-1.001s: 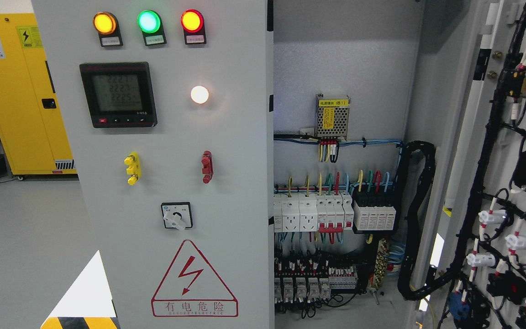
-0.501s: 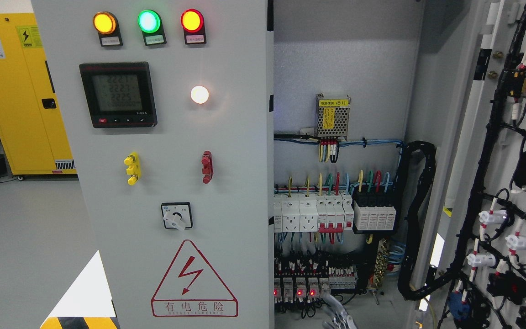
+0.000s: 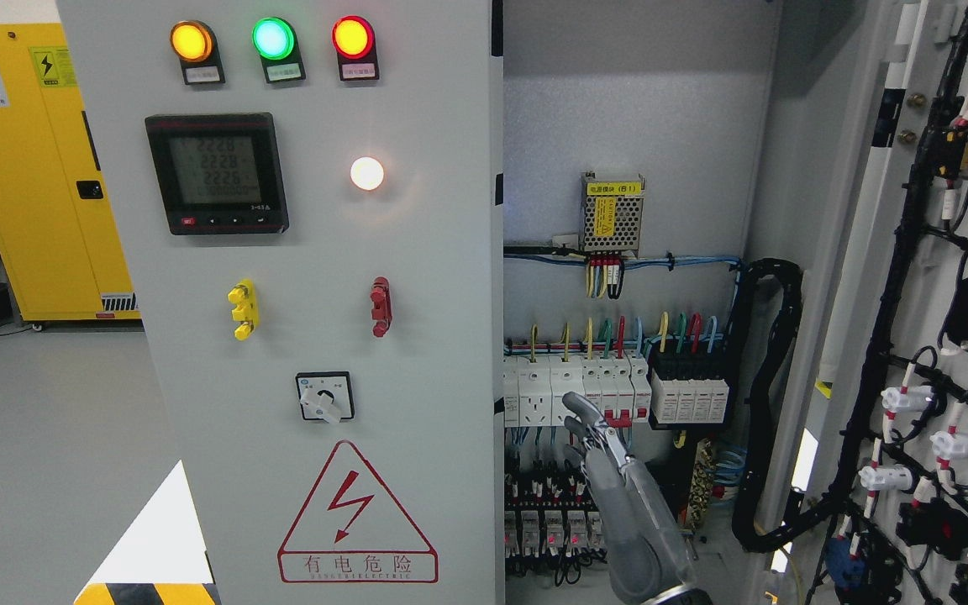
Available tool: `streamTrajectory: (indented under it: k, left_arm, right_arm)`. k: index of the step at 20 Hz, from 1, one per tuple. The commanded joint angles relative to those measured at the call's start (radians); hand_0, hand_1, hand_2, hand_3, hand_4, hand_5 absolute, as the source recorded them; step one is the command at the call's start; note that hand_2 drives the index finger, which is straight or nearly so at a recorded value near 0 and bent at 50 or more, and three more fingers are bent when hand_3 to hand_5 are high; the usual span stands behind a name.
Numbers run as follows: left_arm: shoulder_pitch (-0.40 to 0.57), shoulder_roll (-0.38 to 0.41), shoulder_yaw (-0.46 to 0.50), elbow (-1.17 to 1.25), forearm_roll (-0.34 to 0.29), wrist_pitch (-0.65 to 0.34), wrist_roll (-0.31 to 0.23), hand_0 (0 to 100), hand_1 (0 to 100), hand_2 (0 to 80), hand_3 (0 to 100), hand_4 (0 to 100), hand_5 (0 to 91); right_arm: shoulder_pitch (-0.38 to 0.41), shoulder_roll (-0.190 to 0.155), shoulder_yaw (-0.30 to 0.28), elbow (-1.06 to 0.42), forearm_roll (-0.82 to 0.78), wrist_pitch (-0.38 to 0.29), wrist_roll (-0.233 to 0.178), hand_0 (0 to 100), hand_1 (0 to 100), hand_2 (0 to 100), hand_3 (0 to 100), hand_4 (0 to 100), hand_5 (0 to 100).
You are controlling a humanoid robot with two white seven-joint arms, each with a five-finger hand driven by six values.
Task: Open door with both hands
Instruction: 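Reach the right hand into the gap behind the indicator-light door's edge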
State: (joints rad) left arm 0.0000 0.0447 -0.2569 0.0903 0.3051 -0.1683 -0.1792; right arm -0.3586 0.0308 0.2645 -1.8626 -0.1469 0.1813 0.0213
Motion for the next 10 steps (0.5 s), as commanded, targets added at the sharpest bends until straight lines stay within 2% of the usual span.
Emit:
streamTrajectory:
  k: [1,10]
  left_arm:
    - [-0.018,-0.005,0.001,0.000,0.000,0.001,0.003,0,0,0.0,0,0,0.0]
    - [-0.023,-0.005,-0.001,0.000,0.000,0.001,0.003,0,0,0.0,0,0,0.0]
  right_arm:
    - [-0.149,0.067,-0.027,0.163,0.000,0.029,0.008,20,12,0,0,0,0]
    - [-0.243,0.074,-0.060,0.267,-0.002,0.047,0.011,20,12,0,0,0,0]
